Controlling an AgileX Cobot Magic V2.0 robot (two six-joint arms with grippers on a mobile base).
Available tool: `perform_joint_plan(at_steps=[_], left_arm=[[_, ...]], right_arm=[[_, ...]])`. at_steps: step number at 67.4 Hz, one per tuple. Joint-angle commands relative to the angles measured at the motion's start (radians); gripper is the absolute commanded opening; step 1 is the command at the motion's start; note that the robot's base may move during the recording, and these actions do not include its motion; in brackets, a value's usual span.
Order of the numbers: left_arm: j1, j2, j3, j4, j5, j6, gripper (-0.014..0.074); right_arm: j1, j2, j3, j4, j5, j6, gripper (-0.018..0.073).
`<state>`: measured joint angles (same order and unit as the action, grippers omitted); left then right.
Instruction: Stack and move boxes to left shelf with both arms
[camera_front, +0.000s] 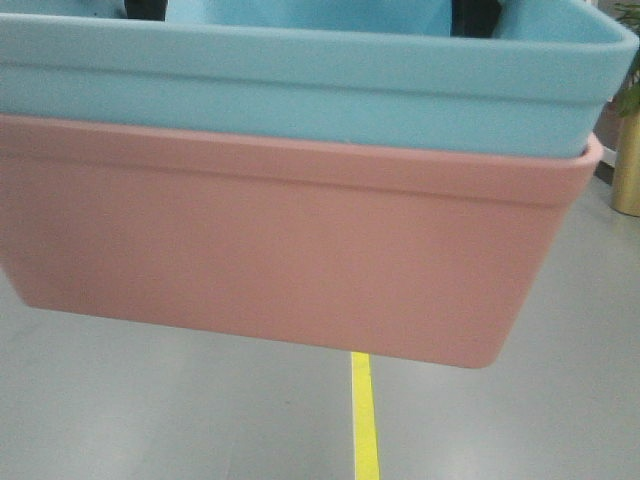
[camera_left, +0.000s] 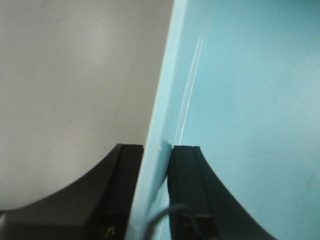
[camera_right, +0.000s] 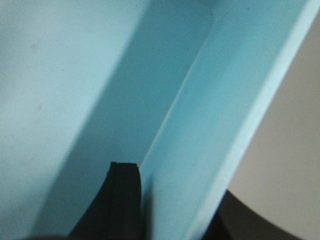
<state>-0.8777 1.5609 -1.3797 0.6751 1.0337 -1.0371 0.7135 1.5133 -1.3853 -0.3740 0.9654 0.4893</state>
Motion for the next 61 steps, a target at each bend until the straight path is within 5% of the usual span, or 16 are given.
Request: perform_joint_plan(at_steps=[1, 61], left_arm=[[-0.031, -0.035, -0.047, 0.000, -0.278, 0.000, -0.0008], [-0.031, -0.035, -0.047, 0.000, -0.278, 0.000, -0.0008]], right_arm=[[0.042, -0.041, -0.055, 0.104, -0.258, -0.029, 0.0056], [0.042, -0.041, -0.055, 0.104, -0.258, -0.029, 0.0056]])
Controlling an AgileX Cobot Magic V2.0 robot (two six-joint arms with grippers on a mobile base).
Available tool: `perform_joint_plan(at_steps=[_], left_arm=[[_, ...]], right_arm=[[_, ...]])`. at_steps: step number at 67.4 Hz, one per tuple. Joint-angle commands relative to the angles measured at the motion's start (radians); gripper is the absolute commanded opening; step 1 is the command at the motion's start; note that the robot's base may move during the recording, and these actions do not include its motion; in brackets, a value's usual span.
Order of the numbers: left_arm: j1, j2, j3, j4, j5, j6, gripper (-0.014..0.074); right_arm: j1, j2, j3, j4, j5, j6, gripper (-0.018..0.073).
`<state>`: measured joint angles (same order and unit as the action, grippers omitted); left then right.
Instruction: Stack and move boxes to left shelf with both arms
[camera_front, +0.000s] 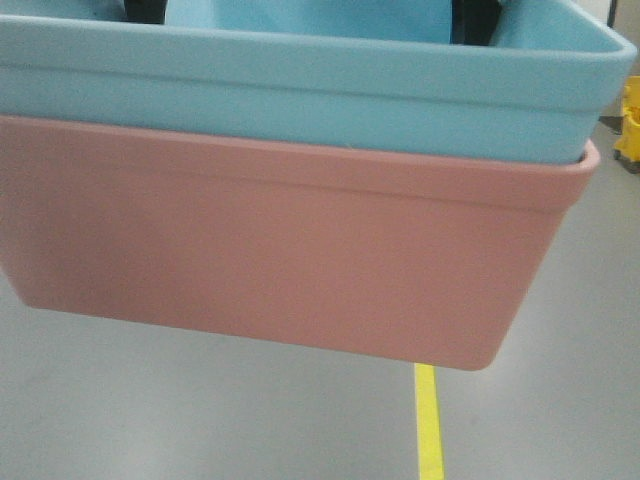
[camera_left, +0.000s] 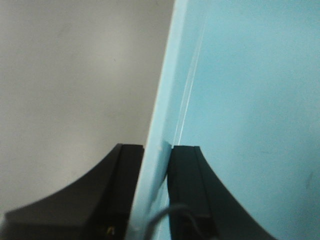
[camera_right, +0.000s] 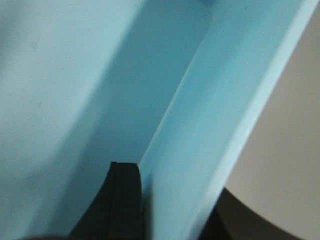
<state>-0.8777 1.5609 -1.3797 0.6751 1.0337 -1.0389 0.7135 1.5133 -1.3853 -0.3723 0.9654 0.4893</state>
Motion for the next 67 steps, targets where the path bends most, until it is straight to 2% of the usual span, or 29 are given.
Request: perform_joint_plan(at_steps=[1, 67], left_arm=[[-0.031, -0.035, -0.047, 0.000, -0.278, 0.002, -0.0008], [-0.031, -0.035, -0.047, 0.000, -0.278, 0.002, -0.0008]], right_arm=[[0.042, -0.041, -0.055, 0.103, -0.258, -0.029, 0.0056], [0.042, -0.041, -0.055, 0.103, -0.257, -0.029, 0.0056]])
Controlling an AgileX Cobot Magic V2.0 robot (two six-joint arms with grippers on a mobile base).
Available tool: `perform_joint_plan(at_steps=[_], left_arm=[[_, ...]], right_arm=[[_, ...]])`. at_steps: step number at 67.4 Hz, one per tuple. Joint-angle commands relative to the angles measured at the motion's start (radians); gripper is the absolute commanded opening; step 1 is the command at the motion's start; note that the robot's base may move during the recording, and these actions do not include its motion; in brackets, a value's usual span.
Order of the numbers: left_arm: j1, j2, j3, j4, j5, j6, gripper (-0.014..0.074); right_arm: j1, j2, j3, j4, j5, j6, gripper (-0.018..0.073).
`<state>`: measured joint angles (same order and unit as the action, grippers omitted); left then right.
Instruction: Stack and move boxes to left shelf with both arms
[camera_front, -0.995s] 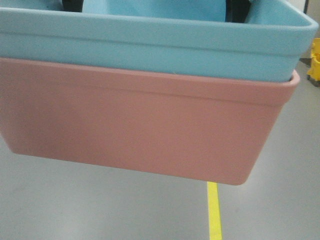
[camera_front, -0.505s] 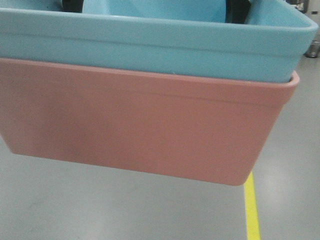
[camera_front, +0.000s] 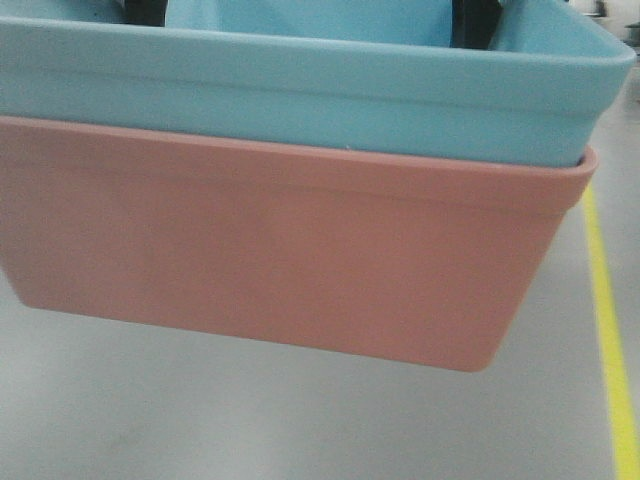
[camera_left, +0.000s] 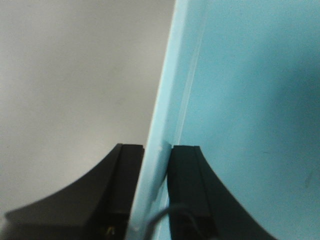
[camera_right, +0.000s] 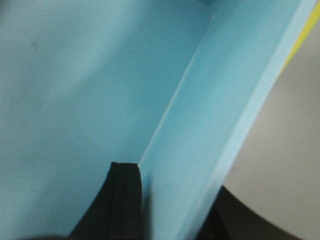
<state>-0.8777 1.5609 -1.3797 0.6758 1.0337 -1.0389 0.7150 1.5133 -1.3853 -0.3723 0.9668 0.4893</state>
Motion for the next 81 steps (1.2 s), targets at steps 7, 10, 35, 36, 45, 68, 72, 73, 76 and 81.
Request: perform_joint_plan(at_steps=[7, 10, 35, 36, 45, 68, 72, 73, 76, 81], left_arm=[[-0.031, -0.035, -0.047, -0.001, -0.278, 0.002, -0.0008], [-0.031, -0.035, -0.047, -0.001, -0.278, 0.002, -0.0008], [-0.031, -0.025, -0.047, -0.003, -0.278, 0.002, -0.0008], [-0.031, -0.024, -0.047, -0.003, -0.278, 0.002, -0.0008], [-0.031, -0.023, -0.047, -0.003, -0.278, 0.002, -0.0008], [-0.033, -0.023, -0.047, -0.003, -0.278, 0.002, -0.0008], [-0.033, -0.023, -0.047, -0.003, -0.278, 0.002, -0.0008], [-0.033, -0.023, -0.047, -0.003, -0.278, 0.002, -0.0008], [-0.033, -0.023, -0.047, -0.003, -0.278, 0.002, -0.0008], [-0.033, -0.023, -0.047, -0.003, -0.278, 0.002, -0.0008]], right_arm=[[0.040, -0.041, -0.055, 0.103, -0.259, -0.029, 0.0056], [0.040, -0.041, -0.055, 0.103, -0.259, -0.029, 0.0056], [0.036, -0.038, -0.054, 0.098, -0.257, -0.029, 0.0056], [0.036, -0.038, -0.053, 0.098, -0.257, -0.029, 0.0056], [0.036, -0.038, -0.053, 0.095, -0.255, -0.029, 0.0056], [0.036, -0.038, -0.053, 0.091, -0.255, -0.029, 0.0056], [0.036, -0.038, -0.053, 0.091, -0.255, -0.029, 0.0056], [0.036, -0.038, -0.053, 0.091, -0.255, -0.029, 0.0056], [0.036, -0.038, -0.053, 0.091, -0.255, -0.029, 0.0056], [0.036, -0.038, -0.053, 0.091, -0.255, -0.029, 0.0056]])
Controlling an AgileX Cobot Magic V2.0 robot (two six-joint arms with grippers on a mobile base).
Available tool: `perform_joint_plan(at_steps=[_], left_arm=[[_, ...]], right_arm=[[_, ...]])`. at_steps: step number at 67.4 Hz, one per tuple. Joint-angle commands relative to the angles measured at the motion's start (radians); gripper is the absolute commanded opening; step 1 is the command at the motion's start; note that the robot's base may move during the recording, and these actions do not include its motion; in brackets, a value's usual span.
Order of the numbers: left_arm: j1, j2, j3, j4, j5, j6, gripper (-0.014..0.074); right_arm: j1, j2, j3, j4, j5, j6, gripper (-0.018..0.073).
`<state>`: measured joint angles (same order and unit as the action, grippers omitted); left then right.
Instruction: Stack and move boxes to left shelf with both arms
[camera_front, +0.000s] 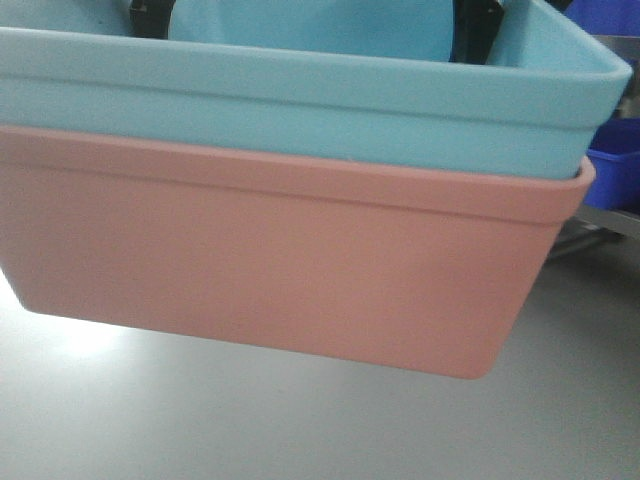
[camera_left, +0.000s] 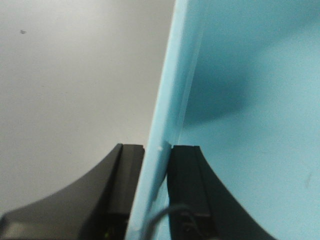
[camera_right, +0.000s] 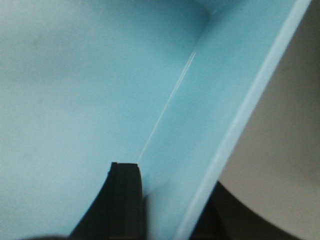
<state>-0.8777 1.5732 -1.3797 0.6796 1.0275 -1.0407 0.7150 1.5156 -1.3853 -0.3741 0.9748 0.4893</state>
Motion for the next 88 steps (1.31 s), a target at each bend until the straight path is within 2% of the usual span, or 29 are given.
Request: perform_joint_plan(at_steps=[1, 88], left_arm=[[-0.033, -0.035, -0.047, -0.007, -0.272, 0.004, -0.0008], [-0.033, -0.035, -0.047, -0.009, -0.274, 0.004, -0.0008]], right_arm=[[0.036, -0.040, -0.053, 0.093, -0.263, -0.029, 0.0056], [0.036, -0.040, -0.053, 0.093, -0.263, -0.029, 0.0056]])
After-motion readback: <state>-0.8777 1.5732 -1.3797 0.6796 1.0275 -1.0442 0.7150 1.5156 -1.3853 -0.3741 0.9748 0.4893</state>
